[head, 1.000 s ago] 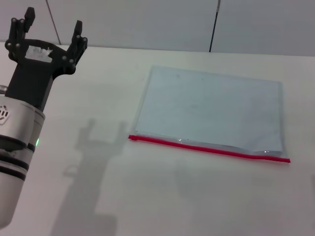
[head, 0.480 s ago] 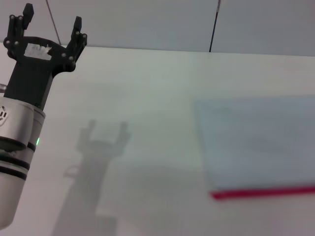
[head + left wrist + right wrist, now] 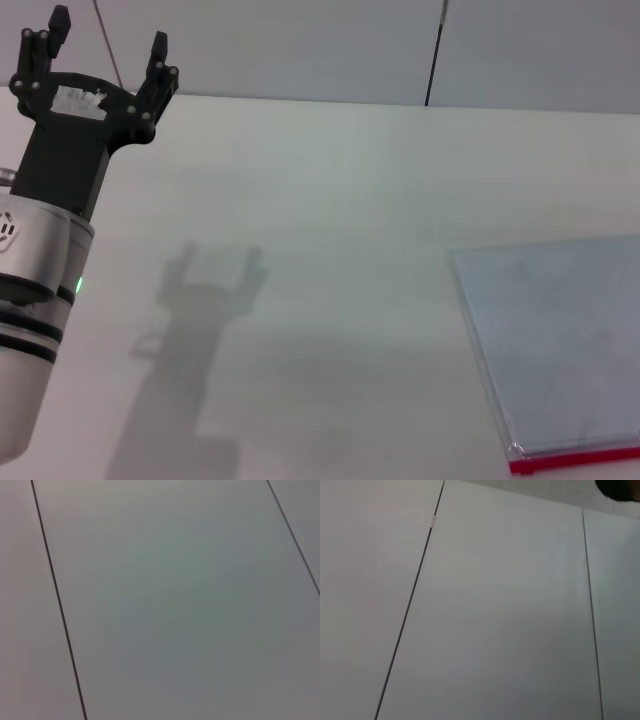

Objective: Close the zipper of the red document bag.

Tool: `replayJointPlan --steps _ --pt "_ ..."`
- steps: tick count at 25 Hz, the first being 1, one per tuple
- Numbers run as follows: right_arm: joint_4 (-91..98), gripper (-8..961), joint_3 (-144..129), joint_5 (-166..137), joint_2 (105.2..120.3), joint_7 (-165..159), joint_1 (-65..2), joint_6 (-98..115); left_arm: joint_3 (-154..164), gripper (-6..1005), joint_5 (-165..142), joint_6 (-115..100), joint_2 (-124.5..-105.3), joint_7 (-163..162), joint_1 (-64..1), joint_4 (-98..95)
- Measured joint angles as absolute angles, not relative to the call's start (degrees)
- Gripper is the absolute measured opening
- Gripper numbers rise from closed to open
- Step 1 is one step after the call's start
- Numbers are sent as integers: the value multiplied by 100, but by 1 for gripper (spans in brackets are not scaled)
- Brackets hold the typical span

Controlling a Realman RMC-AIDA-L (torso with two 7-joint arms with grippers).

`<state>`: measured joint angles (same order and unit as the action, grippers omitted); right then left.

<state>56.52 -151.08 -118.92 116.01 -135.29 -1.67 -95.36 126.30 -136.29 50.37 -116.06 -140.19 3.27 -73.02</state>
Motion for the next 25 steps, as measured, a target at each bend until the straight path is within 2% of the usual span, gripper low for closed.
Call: replayJointPlan --steps 25 --pt "5456 724 -15321 -11460 11601 -13860 -421 -9699 12656 874 -13533 5052 -11594 -14278 153 -7193"
